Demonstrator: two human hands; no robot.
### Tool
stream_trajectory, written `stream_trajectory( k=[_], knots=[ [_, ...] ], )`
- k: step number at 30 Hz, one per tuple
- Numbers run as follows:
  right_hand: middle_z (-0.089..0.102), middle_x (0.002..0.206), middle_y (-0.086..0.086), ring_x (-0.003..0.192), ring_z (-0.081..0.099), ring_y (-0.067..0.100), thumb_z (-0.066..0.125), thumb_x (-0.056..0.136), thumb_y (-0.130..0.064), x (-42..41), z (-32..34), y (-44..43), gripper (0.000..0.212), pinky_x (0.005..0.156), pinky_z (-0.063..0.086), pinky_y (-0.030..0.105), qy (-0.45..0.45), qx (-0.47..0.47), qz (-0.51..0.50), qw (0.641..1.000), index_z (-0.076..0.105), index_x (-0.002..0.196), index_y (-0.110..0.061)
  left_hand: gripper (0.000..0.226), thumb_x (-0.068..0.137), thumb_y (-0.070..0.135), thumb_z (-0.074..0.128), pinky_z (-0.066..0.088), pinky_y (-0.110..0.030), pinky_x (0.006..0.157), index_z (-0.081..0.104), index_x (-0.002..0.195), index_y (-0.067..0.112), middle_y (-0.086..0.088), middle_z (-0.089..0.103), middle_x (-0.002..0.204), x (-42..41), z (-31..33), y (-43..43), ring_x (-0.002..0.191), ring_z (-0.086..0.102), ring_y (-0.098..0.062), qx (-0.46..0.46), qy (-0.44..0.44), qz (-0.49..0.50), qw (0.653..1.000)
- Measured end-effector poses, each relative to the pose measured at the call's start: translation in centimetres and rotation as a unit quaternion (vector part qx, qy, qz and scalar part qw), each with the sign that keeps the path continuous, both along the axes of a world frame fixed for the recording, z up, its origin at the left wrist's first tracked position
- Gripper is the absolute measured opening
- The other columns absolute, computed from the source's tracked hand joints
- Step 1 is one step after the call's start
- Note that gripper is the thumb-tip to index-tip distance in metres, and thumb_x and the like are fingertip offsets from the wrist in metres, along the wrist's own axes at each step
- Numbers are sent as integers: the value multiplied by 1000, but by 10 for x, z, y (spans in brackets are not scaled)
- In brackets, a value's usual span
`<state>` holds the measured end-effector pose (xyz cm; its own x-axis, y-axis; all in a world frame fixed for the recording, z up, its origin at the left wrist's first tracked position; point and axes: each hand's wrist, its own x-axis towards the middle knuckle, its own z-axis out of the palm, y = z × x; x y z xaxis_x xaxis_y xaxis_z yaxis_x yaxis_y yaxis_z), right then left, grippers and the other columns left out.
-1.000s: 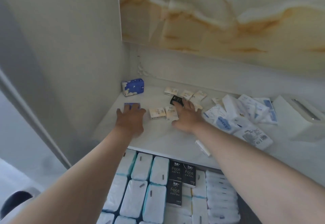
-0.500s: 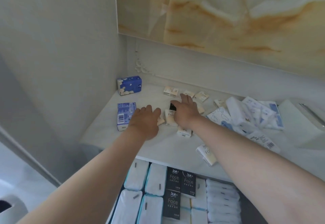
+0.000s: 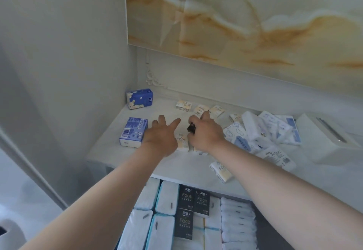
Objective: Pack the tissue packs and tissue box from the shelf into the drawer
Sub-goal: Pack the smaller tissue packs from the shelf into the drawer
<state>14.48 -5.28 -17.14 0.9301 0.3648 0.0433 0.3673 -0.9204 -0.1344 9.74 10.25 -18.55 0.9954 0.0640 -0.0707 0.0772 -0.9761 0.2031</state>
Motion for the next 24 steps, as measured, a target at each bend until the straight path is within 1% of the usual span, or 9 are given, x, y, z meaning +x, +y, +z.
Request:
stream_trajectory(
  k=[1, 3, 6, 9, 13, 16, 19, 22, 24],
  knots=[
    [42, 119, 9, 92, 55, 30, 55, 88, -38, -6, -2, -4, 36, 68, 43, 33, 20, -28, -7, 999, 46, 121, -27, 73, 95, 26, 43, 44, -42, 95, 3, 154, 42, -11, 23, 143, 0, -2, -1, 128, 32, -30, -12, 13, -19, 1000],
    [46, 118, 11, 92, 56, 32, 48, 93, -43, -17, -8, -9, 33, 68, 44, 34, 70, -66, -17, 995, 41, 119, -24, 72, 95, 33, 44, 41, -45, 101, 3, 154, 42, -7, 20, 147, -2, -10, -5, 133, 26, -29, -33, 43, -66, 996],
    [48, 125, 12, 108, 55, 34, 48, 93, -43, -27, -16, -13, 48, 75, 41, 36, 84, -81, -4, 993, 36, 135, -23, 73, 92, 46, 55, 43, -44, 100, 18, 153, 33, -3, 20, 150, -7, -19, -15, 133, 29, -28, -27, 36, -110, 993],
    [45, 131, 10, 117, 51, 32, 57, 88, -38, -32, -14, -15, 66, 80, 42, 36, 101, -88, 33, 990, 29, 146, -25, 52, 91, 35, 61, 48, -40, 90, 40, 138, 24, -1, 38, 138, -15, -19, -21, 120, 42, -25, -27, -19, -117, 993],
    [40, 139, 13, 122, 49, 34, 61, 90, -32, -42, -7, -21, 75, 91, 48, 42, 125, -67, 69, 987, 21, 153, -25, 47, 84, 33, 68, 48, -38, 84, 46, 125, 24, -1, 43, 121, -39, -15, -12, 110, 48, -23, -69, -14, -101, 992],
    [39, 140, 11, 120, 53, 34, 61, 91, -39, -62, 6, -21, 72, 92, 49, 42, 117, 1, 62, 991, 24, 152, -26, 49, 79, 34, 71, 49, -36, 81, 46, 120, 26, 0, 42, 116, -64, -7, -1, 104, 53, -23, -74, 18, -105, 992],
    [42, 138, 6, 119, 54, 29, 61, 90, -48, -103, 13, -27, 66, 93, 47, 38, 163, 60, 61, 983, 32, 146, -29, 49, 75, 36, 75, 49, -33, 80, 49, 116, 31, 4, 44, 114, -91, 2, 5, 98, 56, -22, -82, 48, -105, 990],
    [43, 139, 4, 121, 51, 26, 63, 87, -52, -152, 10, -47, 65, 95, 45, 36, 209, 44, 78, 974, 36, 143, -31, 46, 75, 36, 75, 48, -29, 79, 50, 113, 34, 6, 45, 114, -120, 8, -2, 96, 55, -19, -79, 62, -124, 987],
    [41, 144, 0, 125, 49, 23, 66, 86, -52, -182, 6, -67, 67, 92, 43, 29, 242, 19, 77, 967, 37, 143, -31, 45, 75, 37, 75, 47, -29, 77, 50, 113, 35, 8, 46, 115, -139, 8, -10, 96, 55, -18, -66, 67, -141, 985]
  ],
)
